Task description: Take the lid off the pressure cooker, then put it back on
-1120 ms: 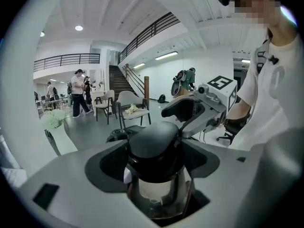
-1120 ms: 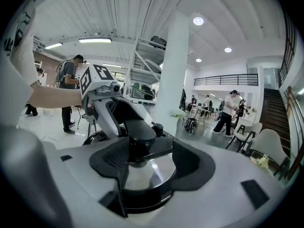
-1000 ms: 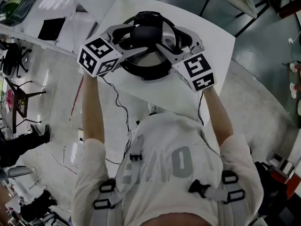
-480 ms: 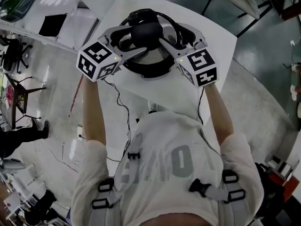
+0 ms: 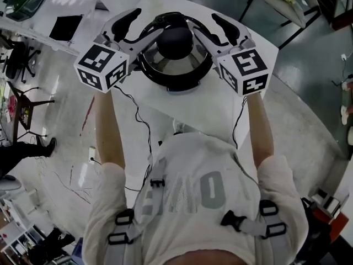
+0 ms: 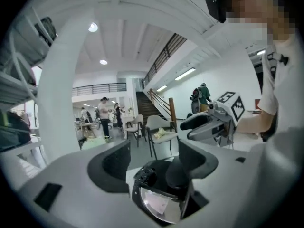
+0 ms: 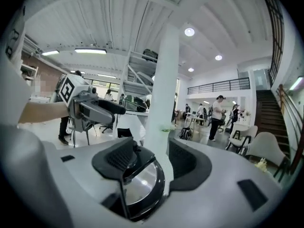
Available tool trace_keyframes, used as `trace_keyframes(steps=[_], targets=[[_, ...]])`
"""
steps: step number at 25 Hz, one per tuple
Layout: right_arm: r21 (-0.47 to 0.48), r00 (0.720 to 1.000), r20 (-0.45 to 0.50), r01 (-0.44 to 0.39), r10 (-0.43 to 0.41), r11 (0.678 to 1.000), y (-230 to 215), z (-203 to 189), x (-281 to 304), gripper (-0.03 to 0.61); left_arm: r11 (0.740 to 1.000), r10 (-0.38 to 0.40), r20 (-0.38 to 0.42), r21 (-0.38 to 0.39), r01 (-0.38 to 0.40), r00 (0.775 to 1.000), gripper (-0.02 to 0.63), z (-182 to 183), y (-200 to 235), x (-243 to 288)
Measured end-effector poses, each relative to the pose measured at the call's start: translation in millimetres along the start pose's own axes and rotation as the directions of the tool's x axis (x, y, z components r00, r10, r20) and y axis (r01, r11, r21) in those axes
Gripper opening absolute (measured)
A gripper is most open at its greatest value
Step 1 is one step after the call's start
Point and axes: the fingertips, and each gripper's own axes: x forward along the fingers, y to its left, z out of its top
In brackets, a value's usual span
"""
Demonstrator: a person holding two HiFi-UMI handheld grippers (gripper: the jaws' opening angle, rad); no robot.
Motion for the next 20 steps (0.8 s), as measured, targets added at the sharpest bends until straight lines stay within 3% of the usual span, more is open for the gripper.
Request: trace_keyframes(steps=[2, 5, 9, 11, 13, 15, 20], targets=[[-0.04, 0.999, 0.029, 0.046, -0.044, 0.998, -2.6, 12.1, -2.0, 0.23, 0.992, 0.126, 0.059, -0.017, -0.126, 0.99, 0.313, 11.5, 9.3, -10.7], [-0.054, 0.992, 0.093, 0.091, -0.086, 0.994, 1.8, 28.9, -9.7, 0.154, 0.952, 0.308, 0.139, -0.051, -0.303, 0.941, 0.212, 22.8, 9.8, -32.5], [0.006, 0.973, 0.177, 0.152, -0.151, 0.988, 8.4, 39.2, -19.3, 0.017, 0.849, 0.528, 0.209, -0.095, -0.52, 0.823, 0.047, 28.1, 3.2, -64.9], [0.051, 0.964, 0.199, 0.171, -0.178, 0.984, 11.7, 36.8, -22.9, 0.009, 0.793, 0.607, 0.21, -0.102, -0.601, 0.766, 0.022, 24.3, -1.7, -78.0], [0.093, 0.96, 0.202, 0.177, -0.193, 0.98, 16.0, 30.9, -25.4, 0.009, 0.756, 0.653, 0.209, -0.116, -0.644, 0.728, 0.019, 16.8, -9.0, -88.6], [0.121, 0.96, 0.197, 0.178, -0.199, 0.977, 20.8, 23.8, -27.4, 0.009, 0.736, 0.676, 0.191, -0.123, -0.666, 0.711, 0.018, 8.1, -15.8, -96.2], [0.117, 0.971, 0.164, 0.158, -0.176, 0.98, 32.9, 8.5, -29.2, 0.009, 0.717, 0.697, 0.146, -0.121, -0.686, 0.702, 0.018, -12.0, -18.7, -100.6]])
